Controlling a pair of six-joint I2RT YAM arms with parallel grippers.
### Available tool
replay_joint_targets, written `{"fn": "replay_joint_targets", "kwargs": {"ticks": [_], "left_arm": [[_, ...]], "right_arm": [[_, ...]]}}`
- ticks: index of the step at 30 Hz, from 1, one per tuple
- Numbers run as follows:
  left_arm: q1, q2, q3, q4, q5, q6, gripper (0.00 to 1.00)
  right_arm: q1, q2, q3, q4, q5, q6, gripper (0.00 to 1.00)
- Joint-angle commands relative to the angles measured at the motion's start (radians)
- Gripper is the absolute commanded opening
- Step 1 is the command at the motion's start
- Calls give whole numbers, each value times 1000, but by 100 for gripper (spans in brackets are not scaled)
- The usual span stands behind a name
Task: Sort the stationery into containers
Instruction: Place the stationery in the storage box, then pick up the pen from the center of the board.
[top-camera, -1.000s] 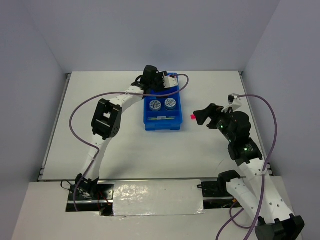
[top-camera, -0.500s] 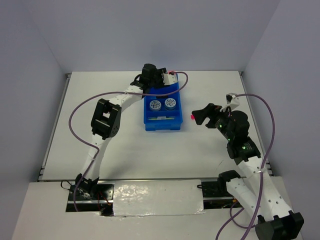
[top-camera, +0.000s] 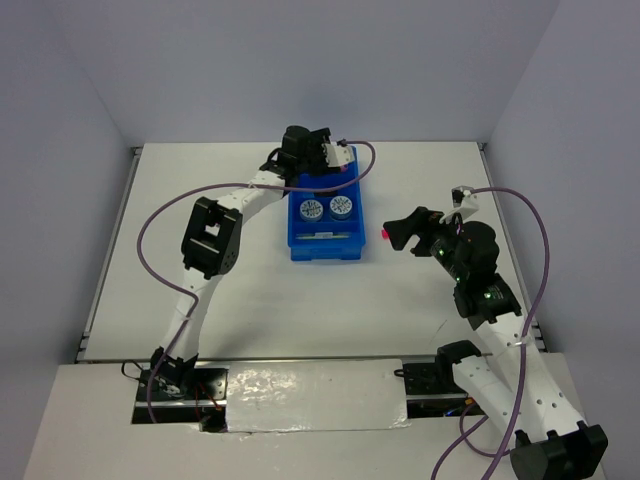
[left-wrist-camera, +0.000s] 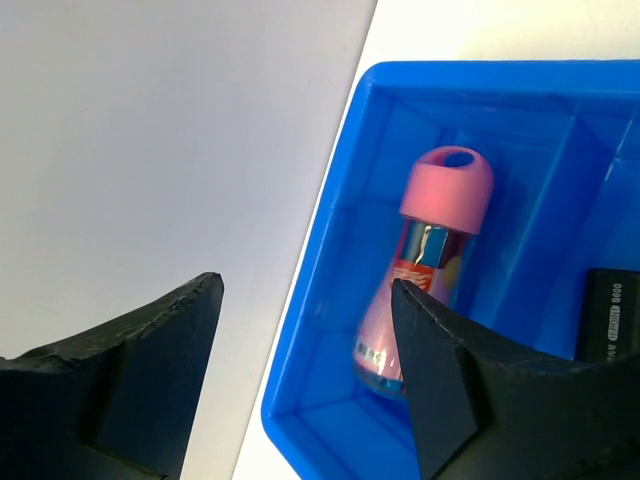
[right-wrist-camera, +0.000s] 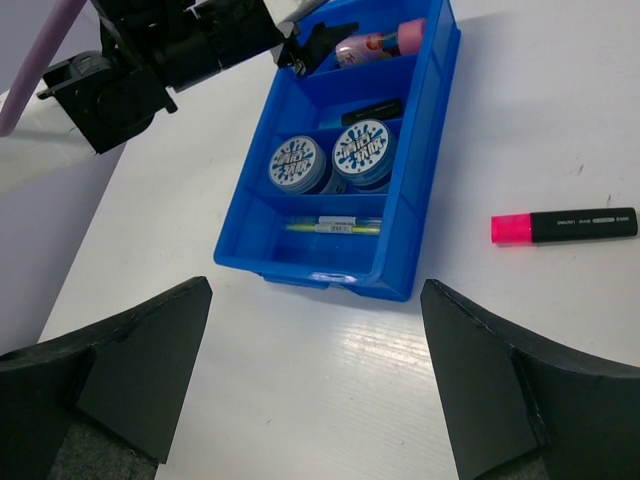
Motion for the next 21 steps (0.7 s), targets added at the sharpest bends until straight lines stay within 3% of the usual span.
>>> {"fn": "replay_joint_targets", "kwargs": {"ticks": [1,6,8,12,14,17,18,21], "left_arm": [[11,-59,-4,77,17,-5,80],[0,-180,-55,157,-3,-115,84],[-8,-261,-78,183,-43,-199,99],[-12,-384,-61,142,-217,-411,99],[-12,-464,-69,120,-389,-552,99],[-3,-542,-6,-112,-607,-771,99],[8,-561,13,-283,-651,-931,99],[26,-683,-103,-503,-684,-1175,99]], "right_arm": [[4,-7,-17,59,8,-20,94],[4,56,-12,65,6,-55,94],[4,91,11,39,40,-60,94],[4,264,115,-76,149,-78,96],[4,329,189,-147,238,-100,100],[3,447,287,-239,368,-167,100],[3,511,342,-259,399,-184,100],[-22,616,474,-375,520,-143,100]]}}
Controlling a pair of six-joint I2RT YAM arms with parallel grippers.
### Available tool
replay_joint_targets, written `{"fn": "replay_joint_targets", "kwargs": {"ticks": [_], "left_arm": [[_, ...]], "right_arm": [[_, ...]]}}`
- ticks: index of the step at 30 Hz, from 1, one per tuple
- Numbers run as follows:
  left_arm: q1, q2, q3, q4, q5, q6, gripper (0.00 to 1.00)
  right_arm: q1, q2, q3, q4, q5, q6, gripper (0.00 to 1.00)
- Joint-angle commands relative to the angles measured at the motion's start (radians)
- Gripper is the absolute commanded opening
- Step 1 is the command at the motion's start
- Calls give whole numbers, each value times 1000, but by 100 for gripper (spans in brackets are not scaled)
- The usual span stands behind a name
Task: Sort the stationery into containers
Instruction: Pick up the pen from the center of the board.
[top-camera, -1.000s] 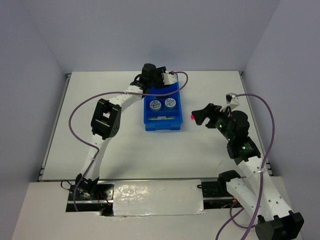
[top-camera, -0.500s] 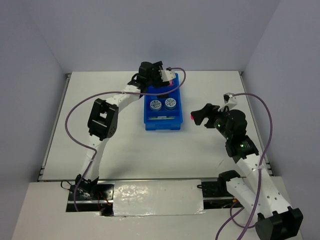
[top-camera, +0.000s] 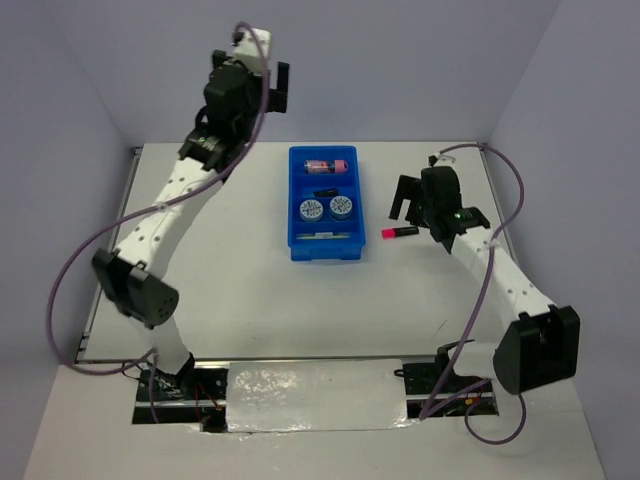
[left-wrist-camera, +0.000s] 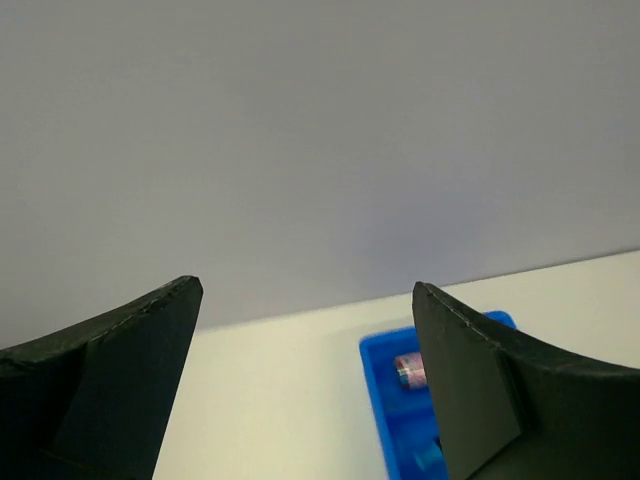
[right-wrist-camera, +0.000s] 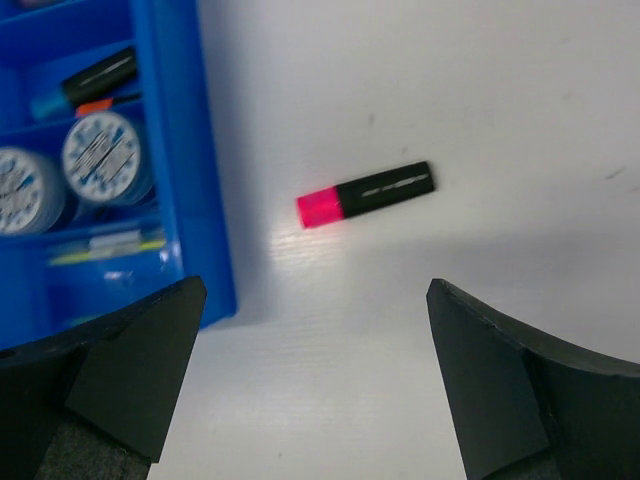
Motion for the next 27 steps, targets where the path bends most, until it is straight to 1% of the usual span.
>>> {"fn": "replay_joint_targets", "kwargs": {"ticks": [1,2,3,4,5,6,7,8,9,10,11,12,14,15,18,19,20,21,22,23,25,27], "left_arm": [[23,-162,-128,-330,-179,-415,99],[23,-210,-185,-345,-181,-450,99],[23,-256,-308,-357,-183,-518,99],[23,-354,-375,-362,-181,-535,99],[23,-405,-433,-362,-158,-547,99],[22,-451,-540,-364,-140,-550,99],[13,-538,-585,-382,-123,-549,99],[-9,-580,-619,-399,-170,-555,99],[-61,-655,-668,-417,-179,-553,99],[-78,-692,-691,-434,-172,-553,99],[-87,-730,-740,-462,-140,-569,99],[-89,-808,-763,-469,-126,-570,99],[-87,-885,-815,-467,-100,-551,99],[-89,-948,-852,-477,-88,-531,99],[-89,-1042,-931,-511,-71,-465,99],[-90,-1059,-957,-511,-81,-451,99],[-89,-1079,-1004,-512,-103,-420,99],[-89,-1084,-1023,-513,-112,-406,99],[-90,-1084,-1043,-514,-124,-397,99],[-89,-1078,-1076,-509,-136,-385,99],[-87,-1067,-1107,-502,-147,-374,99],[-87,-1071,-1138,-482,-123,-385,99]], "right_arm": [[-23,116,157,-167,198,67,100],[-29,133,175,-173,200,118,100],[-29,142,181,-167,153,162,100],[-30,146,171,-129,122,261,100],[-27,143,156,-109,108,320,100],[-27,138,125,-92,107,369,100],[-21,135,107,-45,116,450,98],[-17,135,87,-17,140,486,98],[-9,145,65,10,169,509,97],[-7,161,71,-15,191,584,95],[-3,211,95,-55,221,642,94],[0,236,105,-98,244,687,94],[2,297,135,-142,284,796,92],[2,311,145,-193,328,858,91],[0,379,149,-184,323,899,85],[-3,406,163,-201,311,913,83],[-3,469,209,-242,308,929,82],[-1,501,230,-250,295,931,78],[-3,532,252,-261,274,934,76],[-1,585,299,-293,275,945,75],[-3,622,342,-322,280,951,74],[-3,649,379,-322,295,945,74]]}}
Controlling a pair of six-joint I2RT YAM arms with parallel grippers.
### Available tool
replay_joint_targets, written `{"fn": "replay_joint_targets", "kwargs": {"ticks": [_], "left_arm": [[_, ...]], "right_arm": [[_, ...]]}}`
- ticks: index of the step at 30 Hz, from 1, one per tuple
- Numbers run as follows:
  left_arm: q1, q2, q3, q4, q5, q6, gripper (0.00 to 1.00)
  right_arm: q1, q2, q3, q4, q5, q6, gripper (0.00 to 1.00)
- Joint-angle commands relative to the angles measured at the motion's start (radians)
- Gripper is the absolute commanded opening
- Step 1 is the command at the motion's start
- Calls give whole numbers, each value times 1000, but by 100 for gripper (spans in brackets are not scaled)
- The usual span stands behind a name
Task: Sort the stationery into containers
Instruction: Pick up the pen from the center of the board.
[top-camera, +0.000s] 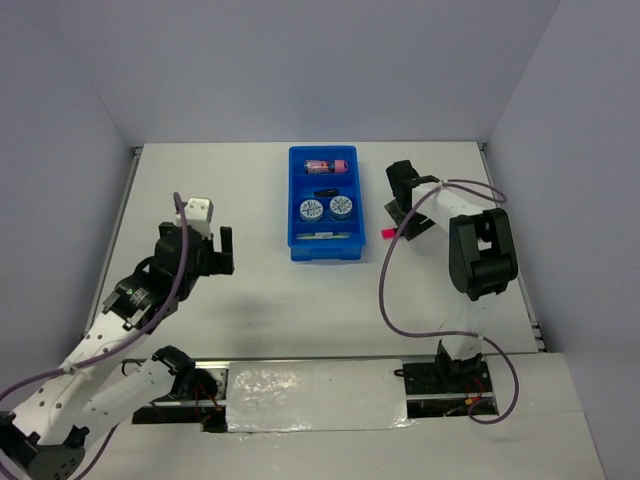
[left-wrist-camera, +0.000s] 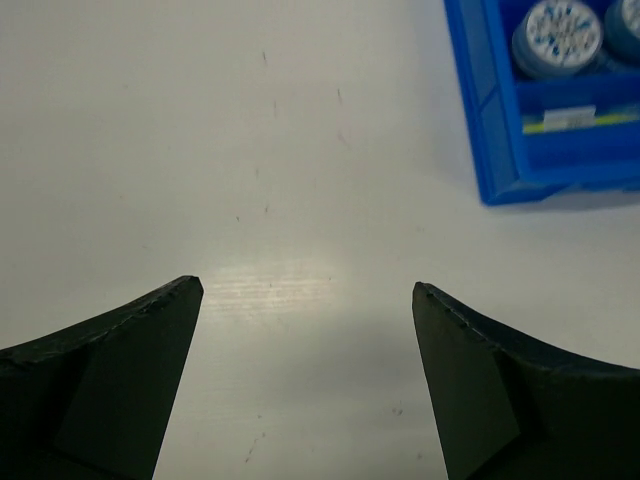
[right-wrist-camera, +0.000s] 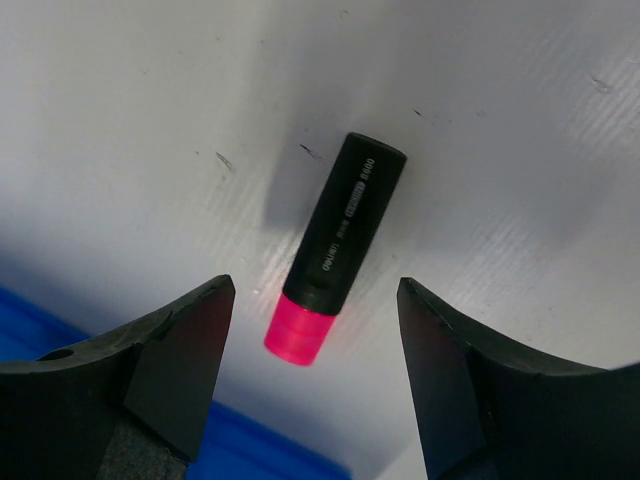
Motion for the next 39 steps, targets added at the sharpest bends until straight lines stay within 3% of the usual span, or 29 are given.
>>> {"fn": "replay_joint_targets", "kwargs": {"ticks": [1,9,15,16,19,21,29,33,37,39], "left_arm": [[3,4,-35,30,49,42,99],[1,-44,-48,50,68,56,99],[3,-53,-51,49,66,53,99],[3,-58,-53,47,66,53,99],[3,-68,-58,50,55,51,99],[1,-78,-58,50,55,53,99],[3,-98,-67,55,48,47,99],[3,-102,-61,47,14,41,99],[1,-108,-67,53,21,39,99],[3,-111,-70,53,28,39,99]], "right_arm": [[0,17,87,-65,53,45,74],[-6,132,135,-134,8,62,63],[-11,121,115,-148,-21,74,65],[-8,119,113,-148,-21,76,62],[-9,113,101,-134,-24,76,39],[-14,119,113,-140,-28,74,30],[-19,58,122,-35,-2,-13,17],[12,-23,176,49,87,-167,17],[24,-80,178,378,-65,-577,15],[23,-68,214,500,-255,-828,15]]}}
